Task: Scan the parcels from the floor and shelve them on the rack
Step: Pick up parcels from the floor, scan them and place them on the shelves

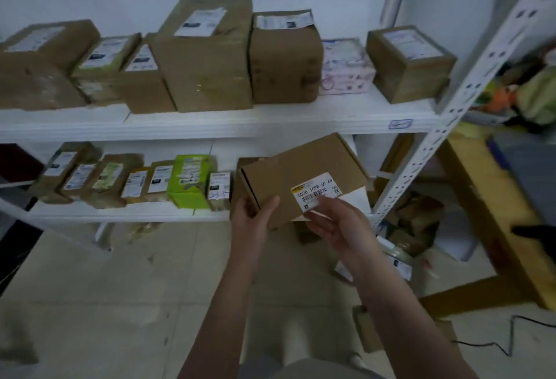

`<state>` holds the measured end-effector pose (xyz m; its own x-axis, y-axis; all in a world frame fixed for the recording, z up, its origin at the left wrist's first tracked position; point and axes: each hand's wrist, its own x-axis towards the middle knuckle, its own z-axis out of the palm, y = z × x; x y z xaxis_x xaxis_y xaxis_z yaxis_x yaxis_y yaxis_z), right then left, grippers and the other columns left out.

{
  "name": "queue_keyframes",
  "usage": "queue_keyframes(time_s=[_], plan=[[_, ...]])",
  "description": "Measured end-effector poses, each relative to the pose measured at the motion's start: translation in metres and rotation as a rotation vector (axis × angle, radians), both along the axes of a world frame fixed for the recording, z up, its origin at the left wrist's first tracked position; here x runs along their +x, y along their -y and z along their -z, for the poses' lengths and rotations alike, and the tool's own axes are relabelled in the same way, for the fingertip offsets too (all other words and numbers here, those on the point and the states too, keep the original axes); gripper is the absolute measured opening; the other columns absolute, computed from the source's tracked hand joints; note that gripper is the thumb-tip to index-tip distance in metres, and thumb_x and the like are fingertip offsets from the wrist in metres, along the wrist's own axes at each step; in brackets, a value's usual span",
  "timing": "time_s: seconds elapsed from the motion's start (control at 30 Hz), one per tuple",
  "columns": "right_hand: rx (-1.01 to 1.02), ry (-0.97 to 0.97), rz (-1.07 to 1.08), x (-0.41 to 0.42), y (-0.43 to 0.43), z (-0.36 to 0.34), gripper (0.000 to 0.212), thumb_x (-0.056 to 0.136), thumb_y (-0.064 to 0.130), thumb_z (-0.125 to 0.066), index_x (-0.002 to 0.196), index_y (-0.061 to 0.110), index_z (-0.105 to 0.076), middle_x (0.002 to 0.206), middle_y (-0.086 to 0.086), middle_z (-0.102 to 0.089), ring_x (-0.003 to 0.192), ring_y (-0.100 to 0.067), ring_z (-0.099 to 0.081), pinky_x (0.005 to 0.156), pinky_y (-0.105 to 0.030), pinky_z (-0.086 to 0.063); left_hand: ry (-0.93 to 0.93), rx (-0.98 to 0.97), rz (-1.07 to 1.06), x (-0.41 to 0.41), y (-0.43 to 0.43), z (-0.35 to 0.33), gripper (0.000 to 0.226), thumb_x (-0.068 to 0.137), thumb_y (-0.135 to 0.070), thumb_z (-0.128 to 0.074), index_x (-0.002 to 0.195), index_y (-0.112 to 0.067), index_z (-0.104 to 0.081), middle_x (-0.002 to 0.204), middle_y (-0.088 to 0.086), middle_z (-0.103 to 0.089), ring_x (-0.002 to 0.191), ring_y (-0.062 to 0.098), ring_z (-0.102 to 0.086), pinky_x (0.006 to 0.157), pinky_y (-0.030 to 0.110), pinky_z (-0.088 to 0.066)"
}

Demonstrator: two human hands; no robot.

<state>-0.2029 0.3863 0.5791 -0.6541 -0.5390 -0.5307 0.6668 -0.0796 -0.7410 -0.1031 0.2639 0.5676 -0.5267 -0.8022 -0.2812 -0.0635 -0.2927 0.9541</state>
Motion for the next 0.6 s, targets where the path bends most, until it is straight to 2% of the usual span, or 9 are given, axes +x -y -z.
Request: queue_keyframes(time_s=[0.07, 0.13, 0.23, 0.33, 0.43, 0.53, 0.6], plan=[[0.007, 0.000, 0.069, -0.028, -0.041, 0.001, 0.019, 0.094, 0.016, -0.063, 0.110, 0.006, -0.066, 0.096, -0.010, -0.076, 0.090, -0.024, -0.074, 0.080, -0.034, -0.057, 0.012, 0.005, 0.043, -0.027, -0.036, -0.002, 0.025, 0.087, -0.019, -0.077, 0.108, -0.027, -0.064, 0.112, -0.002, -0.073, 0.107, 0.022, -0.069, 0.097, 0.052, -0.054], [0.023, 0.010, 0.158, -0.054, -0.081, 0.002, 0.020, 0.095, 0.016, -0.063, 0.111, 0.005, -0.065, 0.096, -0.010, -0.075, 0.088, -0.024, -0.073, 0.071, -0.030, -0.057, 0.013, 0.021, 0.072, -0.052, -0.073, -0.004, 0.023, 0.089, -0.019, -0.074, 0.106, -0.031, -0.062, 0.113, -0.003, -0.071, 0.105, 0.018, -0.069, 0.092, 0.047, -0.057], [0.040, 0.016, 0.236, -0.087, -0.139, 0.006, 0.023, 0.096, 0.016, -0.063, 0.113, 0.002, -0.064, 0.104, -0.014, -0.075, 0.083, -0.021, -0.073, 0.066, -0.028, -0.056, 0.024, 0.040, 0.134, -0.085, -0.125, -0.008, 0.020, 0.092, -0.017, -0.071, 0.103, -0.031, -0.061, 0.109, -0.003, -0.071, 0.092, 0.010, -0.070, 0.064, 0.025, -0.058], [0.048, 0.003, 0.266, -0.109, -0.191, 0.009, 0.025, 0.095, 0.018, -0.064, 0.114, 0.002, -0.065, 0.101, -0.013, -0.076, 0.079, -0.018, -0.073, 0.072, -0.031, -0.057, 0.084, 0.089, 0.193, -0.113, -0.168, -0.012, 0.017, 0.092, -0.018, -0.071, 0.102, -0.024, -0.059, 0.105, -0.001, -0.070, 0.090, 0.012, -0.067, 0.052, 0.020, -0.054], [0.043, -0.010, 0.321, -0.125, -0.236, 0.015, 0.021, 0.095, 0.019, -0.064, 0.108, 0.003, -0.066, 0.092, -0.010, -0.077, 0.078, -0.018, -0.073, 0.081, -0.034, -0.058, 0.139, 0.146, 0.265, -0.137, -0.208, -0.014, 0.024, 0.089, -0.019, -0.074, 0.107, -0.014, -0.059, 0.107, 0.006, -0.069, 0.094, 0.019, -0.067, 0.056, 0.027, -0.058], [0.122, -0.031, 0.461, -0.145, -0.275, 0.029, 0.021, 0.094, 0.022, -0.067, 0.108, 0.007, -0.067, 0.093, -0.007, -0.076, 0.085, -0.019, -0.073, 0.084, -0.036, -0.059, 0.146, 0.197, 0.293, -0.155, -0.242, -0.012, 0.022, 0.089, -0.016, -0.075, 0.104, -0.014, -0.059, 0.108, 0.008, -0.070, 0.095, 0.024, -0.069, 0.077, 0.044, -0.062], [0.243, -0.086, 0.589, -0.160, -0.297, 0.044, 0.024, 0.092, 0.024, -0.068, 0.112, 0.011, -0.067, 0.100, -0.007, -0.075, 0.092, -0.020, -0.071, 0.087, -0.037, -0.058, 0.147, 0.231, 0.283, -0.163, -0.259, -0.010, 0.021, 0.089, -0.014, -0.074, 0.102, -0.014, -0.058, 0.106, 0.009, -0.070, 0.094, 0.024, -0.069, 0.085, 0.049, -0.060]])
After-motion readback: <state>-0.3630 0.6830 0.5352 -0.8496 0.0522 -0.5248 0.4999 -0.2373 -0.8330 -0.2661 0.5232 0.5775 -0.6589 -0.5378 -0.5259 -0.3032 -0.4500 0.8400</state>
